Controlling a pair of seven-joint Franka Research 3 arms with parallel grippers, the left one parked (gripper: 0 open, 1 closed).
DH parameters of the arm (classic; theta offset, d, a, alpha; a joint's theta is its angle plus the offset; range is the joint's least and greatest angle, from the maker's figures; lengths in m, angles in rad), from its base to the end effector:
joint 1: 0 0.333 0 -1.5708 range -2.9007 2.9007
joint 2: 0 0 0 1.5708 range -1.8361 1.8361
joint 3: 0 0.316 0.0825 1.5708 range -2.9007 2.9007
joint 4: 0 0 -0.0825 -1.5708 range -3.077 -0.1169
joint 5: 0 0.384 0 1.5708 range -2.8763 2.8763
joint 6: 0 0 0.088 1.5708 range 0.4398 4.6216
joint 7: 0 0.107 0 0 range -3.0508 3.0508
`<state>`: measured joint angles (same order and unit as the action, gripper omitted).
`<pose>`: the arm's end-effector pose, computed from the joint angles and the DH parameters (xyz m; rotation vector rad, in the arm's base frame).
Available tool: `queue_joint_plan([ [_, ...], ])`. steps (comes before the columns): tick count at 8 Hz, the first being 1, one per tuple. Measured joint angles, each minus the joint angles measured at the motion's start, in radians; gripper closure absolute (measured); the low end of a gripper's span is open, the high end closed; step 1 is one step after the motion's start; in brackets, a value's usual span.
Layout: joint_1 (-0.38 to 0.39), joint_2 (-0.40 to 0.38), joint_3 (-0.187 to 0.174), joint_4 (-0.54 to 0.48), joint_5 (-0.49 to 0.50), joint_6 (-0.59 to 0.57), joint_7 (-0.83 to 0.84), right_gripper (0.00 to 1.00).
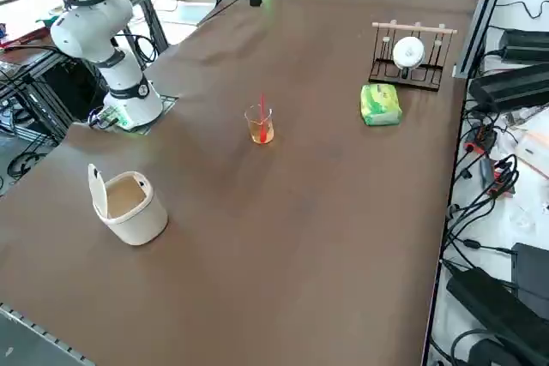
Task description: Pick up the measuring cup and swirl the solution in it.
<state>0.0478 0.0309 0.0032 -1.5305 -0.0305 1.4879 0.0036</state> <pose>0.5548 0.0248 0.6193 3.1064 0.0714 -0.1129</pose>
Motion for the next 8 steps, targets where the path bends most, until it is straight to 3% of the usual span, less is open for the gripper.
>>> queue_joint_plan([
  [4, 0.127, 0.010, 0.006, -0.042, -0.093, -0.028, 0.109, 0.00],
  [8, 0.247, 0.022, 0.008, -0.226, -0.220, 0.089, 0.231, 0.00],
])
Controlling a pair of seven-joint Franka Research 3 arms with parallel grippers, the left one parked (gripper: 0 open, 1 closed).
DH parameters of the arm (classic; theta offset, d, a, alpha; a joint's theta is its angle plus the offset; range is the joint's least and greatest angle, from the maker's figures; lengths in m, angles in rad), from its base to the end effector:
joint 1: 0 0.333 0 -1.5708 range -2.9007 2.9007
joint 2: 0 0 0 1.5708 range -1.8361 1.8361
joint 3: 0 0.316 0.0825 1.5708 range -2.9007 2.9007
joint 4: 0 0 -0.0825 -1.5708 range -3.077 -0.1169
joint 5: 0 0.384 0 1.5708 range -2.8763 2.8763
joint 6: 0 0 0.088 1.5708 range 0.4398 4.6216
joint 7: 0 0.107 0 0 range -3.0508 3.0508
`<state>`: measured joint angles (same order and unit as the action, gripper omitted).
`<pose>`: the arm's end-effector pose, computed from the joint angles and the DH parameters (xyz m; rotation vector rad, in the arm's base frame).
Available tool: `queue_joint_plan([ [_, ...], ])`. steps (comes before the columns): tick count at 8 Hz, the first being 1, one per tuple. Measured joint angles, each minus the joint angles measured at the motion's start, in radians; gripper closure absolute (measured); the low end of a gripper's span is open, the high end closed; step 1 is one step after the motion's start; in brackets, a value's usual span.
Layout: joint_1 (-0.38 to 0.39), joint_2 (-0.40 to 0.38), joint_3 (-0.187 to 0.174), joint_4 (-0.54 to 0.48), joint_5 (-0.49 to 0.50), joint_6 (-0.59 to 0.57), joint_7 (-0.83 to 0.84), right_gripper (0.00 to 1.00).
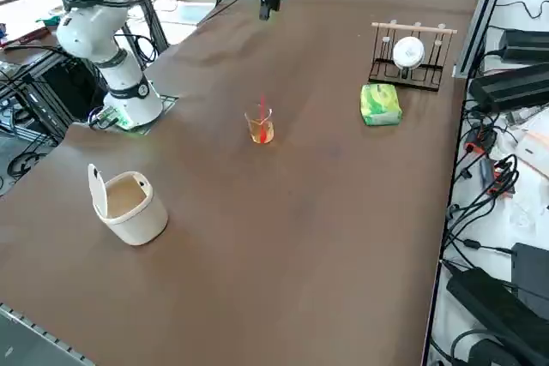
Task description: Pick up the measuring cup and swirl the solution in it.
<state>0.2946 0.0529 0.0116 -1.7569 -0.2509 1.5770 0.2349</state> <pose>0.5357 0.1415 0.5123 2.8276 0.1449 -0.2238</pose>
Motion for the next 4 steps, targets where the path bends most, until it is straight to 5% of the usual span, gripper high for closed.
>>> queue_joint_plan([
  [4, 0.082, 0.008, 0.001, -0.278, -0.149, 0.245, 0.123, 0.00],
])
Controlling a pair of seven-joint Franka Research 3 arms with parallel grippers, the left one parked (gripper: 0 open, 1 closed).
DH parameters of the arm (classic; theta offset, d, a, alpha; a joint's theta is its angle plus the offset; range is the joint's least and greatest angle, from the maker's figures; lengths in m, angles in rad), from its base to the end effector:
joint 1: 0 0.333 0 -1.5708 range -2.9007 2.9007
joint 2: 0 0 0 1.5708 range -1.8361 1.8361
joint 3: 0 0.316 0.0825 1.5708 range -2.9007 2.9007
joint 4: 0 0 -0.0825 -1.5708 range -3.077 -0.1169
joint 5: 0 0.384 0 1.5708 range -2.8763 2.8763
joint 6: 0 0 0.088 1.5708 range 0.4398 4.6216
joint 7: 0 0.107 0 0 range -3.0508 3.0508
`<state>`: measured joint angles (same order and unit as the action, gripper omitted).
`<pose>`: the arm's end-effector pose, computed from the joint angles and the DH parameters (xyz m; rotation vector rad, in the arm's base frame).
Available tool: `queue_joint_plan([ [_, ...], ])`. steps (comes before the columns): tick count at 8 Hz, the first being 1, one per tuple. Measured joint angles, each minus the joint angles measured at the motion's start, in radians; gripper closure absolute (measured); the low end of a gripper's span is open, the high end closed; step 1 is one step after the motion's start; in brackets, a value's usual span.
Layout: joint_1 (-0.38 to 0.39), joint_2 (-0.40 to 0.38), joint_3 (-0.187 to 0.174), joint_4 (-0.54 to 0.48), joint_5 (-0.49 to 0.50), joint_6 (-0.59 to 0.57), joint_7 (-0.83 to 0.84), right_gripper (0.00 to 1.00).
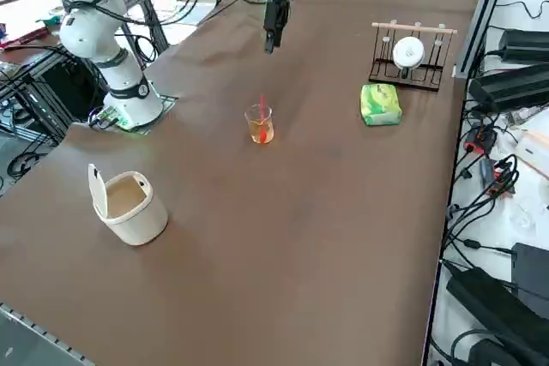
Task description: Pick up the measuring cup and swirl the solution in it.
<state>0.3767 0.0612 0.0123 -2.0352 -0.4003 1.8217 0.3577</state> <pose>0.5064 0.1730 0.4008 2.6817 0.2503 -0.1602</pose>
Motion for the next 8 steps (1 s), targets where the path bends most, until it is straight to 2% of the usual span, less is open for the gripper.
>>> queue_joint_plan([
  [4, -0.001, 0.000, -0.011, -0.205, -0.067, 0.243, 0.132, 0.01],
  [8, -0.004, 0.022, -0.014, -0.254, -0.120, 0.288, 0.176, 0.06],
])
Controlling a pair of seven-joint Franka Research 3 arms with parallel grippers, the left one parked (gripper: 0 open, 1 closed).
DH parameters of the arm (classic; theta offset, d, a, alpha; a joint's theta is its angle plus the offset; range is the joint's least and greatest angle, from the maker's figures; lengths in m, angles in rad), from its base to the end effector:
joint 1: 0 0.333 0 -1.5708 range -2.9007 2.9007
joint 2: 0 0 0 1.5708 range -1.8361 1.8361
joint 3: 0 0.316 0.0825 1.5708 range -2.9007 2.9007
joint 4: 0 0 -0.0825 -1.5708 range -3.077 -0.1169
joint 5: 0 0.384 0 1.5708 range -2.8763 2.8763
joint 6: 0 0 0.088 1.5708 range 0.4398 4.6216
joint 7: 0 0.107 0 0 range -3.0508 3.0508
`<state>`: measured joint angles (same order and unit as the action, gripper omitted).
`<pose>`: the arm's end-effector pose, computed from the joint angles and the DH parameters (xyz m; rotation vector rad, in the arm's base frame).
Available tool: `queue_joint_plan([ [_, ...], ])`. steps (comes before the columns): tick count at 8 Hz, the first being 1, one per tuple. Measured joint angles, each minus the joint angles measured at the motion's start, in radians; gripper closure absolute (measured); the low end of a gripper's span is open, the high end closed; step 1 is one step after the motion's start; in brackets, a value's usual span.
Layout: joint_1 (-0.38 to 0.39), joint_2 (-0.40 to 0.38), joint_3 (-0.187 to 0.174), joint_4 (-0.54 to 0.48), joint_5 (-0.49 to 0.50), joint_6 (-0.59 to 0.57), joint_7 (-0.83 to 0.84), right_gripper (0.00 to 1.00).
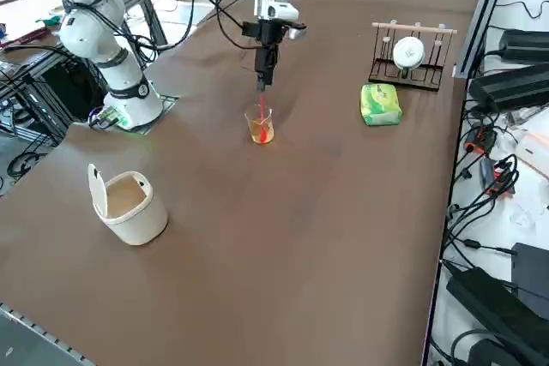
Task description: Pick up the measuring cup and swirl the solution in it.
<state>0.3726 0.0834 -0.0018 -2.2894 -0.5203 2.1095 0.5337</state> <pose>0.4711 0.1582 0.3005 2.6531 0.2230 -0.0713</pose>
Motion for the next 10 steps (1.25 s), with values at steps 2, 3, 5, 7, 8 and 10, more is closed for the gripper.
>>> queue_joint_plan([
  [2, -0.003, 0.028, -0.002, -0.002, -0.028, 0.003, 0.021, 0.11],
  [3, -0.007, 0.039, -0.004, -0.002, -0.031, 0.004, 0.022, 0.16],
  [5, -0.012, 0.047, -0.006, -0.002, -0.032, 0.007, 0.023, 0.27],
  [7, -0.013, 0.054, -0.006, -0.002, -0.032, 0.010, 0.042, 0.33],
  [8, -0.013, 0.058, -0.005, -0.002, -0.032, 0.017, 0.054, 0.36],
  [10, -0.013, 0.066, -0.005, -0.002, -0.033, 0.024, 0.061, 0.40],
])
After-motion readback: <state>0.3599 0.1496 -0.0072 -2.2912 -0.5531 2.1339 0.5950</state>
